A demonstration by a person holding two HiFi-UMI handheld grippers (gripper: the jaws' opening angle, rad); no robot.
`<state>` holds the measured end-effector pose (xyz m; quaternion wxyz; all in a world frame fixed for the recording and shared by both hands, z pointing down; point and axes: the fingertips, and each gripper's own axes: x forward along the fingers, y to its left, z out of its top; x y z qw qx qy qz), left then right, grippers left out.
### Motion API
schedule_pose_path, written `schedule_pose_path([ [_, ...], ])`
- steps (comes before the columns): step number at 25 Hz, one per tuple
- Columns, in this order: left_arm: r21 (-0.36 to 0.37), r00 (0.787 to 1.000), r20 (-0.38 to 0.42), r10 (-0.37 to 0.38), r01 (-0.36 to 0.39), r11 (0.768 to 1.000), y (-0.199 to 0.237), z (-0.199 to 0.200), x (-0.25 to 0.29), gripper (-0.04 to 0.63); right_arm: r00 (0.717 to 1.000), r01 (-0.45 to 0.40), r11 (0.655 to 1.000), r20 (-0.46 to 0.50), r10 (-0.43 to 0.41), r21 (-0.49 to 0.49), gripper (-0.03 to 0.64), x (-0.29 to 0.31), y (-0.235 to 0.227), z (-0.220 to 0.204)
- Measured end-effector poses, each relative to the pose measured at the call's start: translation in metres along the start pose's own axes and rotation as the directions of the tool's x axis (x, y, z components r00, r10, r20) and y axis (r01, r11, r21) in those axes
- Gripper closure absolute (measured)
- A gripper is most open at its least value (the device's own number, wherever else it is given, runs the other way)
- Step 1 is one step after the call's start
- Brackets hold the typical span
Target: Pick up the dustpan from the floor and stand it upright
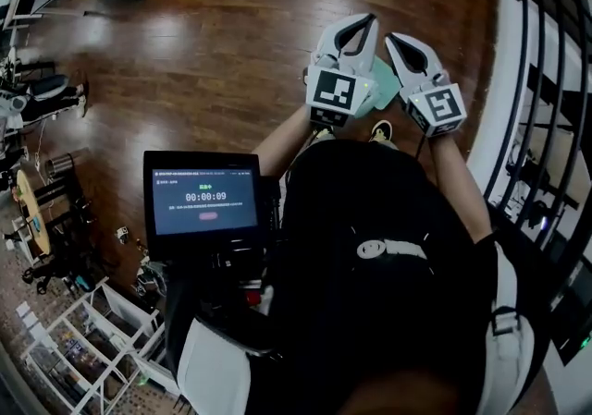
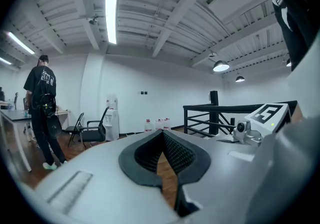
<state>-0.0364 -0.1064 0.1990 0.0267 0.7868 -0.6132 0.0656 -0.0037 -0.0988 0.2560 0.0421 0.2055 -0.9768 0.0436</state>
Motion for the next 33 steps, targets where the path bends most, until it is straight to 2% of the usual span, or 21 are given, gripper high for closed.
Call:
schedule_pose_path([
  [8,-0.011,0.999,0.033,0.011,-0.01,1.0,0.006,0.016,0.006,0.576,0.998,0.049,0.998,0.044,-0.047,-0.027,0.615,0.007,-0.02,0.035],
  [19,-0.002,0.999,0.053,0.006,-0.006,1.0,0.007,0.017,0.005,0.576,0.998,0.044,0.998,0.045,-0.041,-0.044,0.615,0.007,-0.013,0.029],
  [25,0.059,0.999,0.028,0.033,-0.035,0.998,0.016,0.018,0.005,0.575,0.998,0.046,0.996,0.051,-0.042,-0.078,0.615,0.011,-0.014,0.035],
  [28,0.042,0.999,0.04,0.036,-0.038,0.998,0.018,0.02,0.005,0.575,0.998,0.045,0.995,0.054,-0.041,-0.086,0.615,0.013,-0.01,0.035],
  [33,0.056,0.998,0.049,0.031,-0.034,0.998,0.017,0.026,0.005,0.575,0.997,0.051,0.994,0.066,-0.044,-0.101,0.615,0.012,-0.011,0.033],
])
